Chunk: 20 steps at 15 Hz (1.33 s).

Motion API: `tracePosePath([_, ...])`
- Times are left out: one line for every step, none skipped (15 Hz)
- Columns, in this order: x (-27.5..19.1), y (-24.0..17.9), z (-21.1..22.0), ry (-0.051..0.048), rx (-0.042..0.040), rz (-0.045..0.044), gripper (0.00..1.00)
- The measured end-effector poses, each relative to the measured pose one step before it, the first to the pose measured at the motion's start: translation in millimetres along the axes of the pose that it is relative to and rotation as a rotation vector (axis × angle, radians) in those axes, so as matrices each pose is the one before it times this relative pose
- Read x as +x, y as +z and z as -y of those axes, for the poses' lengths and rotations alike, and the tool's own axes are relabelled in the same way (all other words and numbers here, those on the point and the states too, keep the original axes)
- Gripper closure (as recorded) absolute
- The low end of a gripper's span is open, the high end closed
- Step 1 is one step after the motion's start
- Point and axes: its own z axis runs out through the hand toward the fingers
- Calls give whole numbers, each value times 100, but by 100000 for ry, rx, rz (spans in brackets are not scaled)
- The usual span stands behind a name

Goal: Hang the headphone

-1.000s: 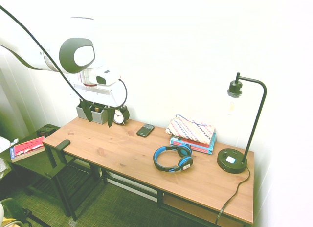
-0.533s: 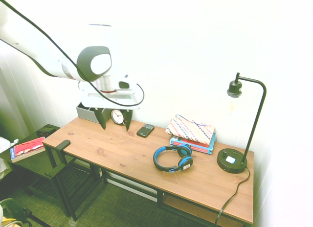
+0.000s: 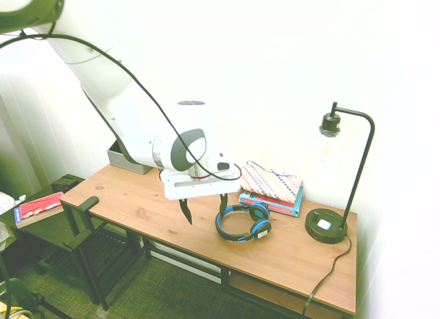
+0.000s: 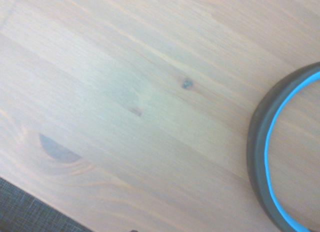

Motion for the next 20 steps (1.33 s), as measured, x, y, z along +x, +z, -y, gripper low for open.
tracePosePath([753, 937, 189, -642, -816, -181, 100])
tracePosePath([769, 790, 19, -342, -843, -141, 100])
tracePosePath([786, 723, 44, -112, -839, 94, 100])
tracePosePath([737, 723, 49, 270, -486, 240, 100])
tracePosePath([589, 669, 54, 467, -179, 339, 100])
tracePosePath([493, 473, 114, 459, -59, 389, 100])
tracePosePath([515, 212, 30, 663, -47, 428, 100])
tracePosePath([389, 14, 46, 642, 146, 154, 100])
tracePosePath([198, 32, 7, 363, 20, 288, 100])
tracePosePath([50, 113, -28, 549, 117, 524, 100])
tracePosePath([-79, 214, -95, 705, 263, 794, 100])
tracePosePath([-94, 239, -74, 392, 101, 779, 100])
tracePosePath([-92, 204, -19, 309, 123, 782, 100])
tracePosePath([-75, 183, -17, 494, 233, 666, 100])
tracePosePath([-72, 158, 16, 391, 166, 592, 100])
tracePosePath([-39, 91, 5, 405, 284, 372, 100])
tracePosePath([-7, 30, -9, 154, 144, 150, 100])
tracePosePath([-12, 27, 2, 54, 20, 112, 100])
tracePosePath([-23, 54, 10, -15, -32, 157, 100])
tracePosePath([-11, 47, -33, 321, 4, 104, 100])
